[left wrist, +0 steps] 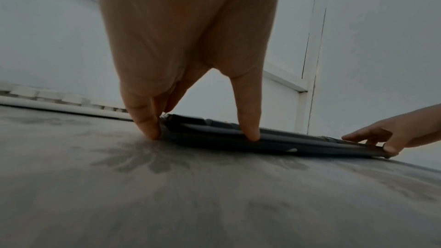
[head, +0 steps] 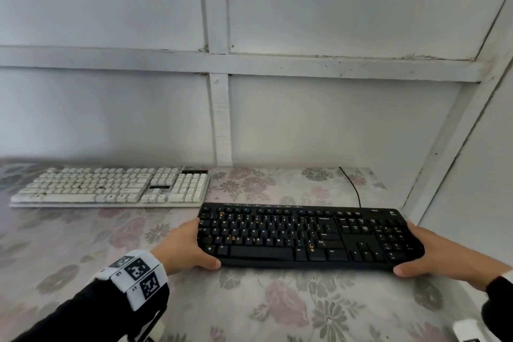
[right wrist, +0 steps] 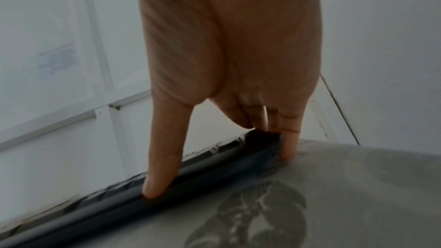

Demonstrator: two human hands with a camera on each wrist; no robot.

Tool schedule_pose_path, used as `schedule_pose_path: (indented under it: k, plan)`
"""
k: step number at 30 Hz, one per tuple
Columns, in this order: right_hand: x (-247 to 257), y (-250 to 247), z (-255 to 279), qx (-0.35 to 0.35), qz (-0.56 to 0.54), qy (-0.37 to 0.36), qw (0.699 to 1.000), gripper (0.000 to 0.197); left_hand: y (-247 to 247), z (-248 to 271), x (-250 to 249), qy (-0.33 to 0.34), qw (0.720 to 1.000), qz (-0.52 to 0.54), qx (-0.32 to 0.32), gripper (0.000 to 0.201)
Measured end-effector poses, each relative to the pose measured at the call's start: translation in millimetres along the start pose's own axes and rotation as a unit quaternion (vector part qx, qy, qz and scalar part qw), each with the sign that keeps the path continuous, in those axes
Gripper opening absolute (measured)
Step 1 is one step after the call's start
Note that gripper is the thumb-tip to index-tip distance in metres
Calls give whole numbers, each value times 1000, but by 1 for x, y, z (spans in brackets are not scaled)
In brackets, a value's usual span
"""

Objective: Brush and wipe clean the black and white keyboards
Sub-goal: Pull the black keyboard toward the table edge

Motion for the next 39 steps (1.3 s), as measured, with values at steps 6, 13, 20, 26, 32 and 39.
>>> schedule_pose_path:
  k: [6,13,20,26,32,39]
  plan:
    - [7,26,22,-1,2,7,1000,84,0,27,27,-7,1000,6,14,79]
    - [33,73,38,12,18,-13,1000,111,-17,58,67,-9,1000,-5,14,68]
    - [69,137,33,17,56,-25,998,92,-50,83,132,-35,999,0,23,58]
    - [100,190,23,17,90,-21,996,107,-79,95,190,-66,997,16,34,84]
    - [129,229,23,-2,112,-3,994,108,-100,98,227,-55,998,18,36,87]
    - [140,248,24,-22,105,3,994,83,-112,90,239,-38,998,-40,36,71]
Point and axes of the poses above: each hand's wrist, its own z-axis away from the middle knuckle, its own y-axis out of the palm, x = y × z, the point moved 8 cm from there along -z, towards the middle knuckle, and after that the axes turned 15 degrees about -z, right-handed, at the moved point
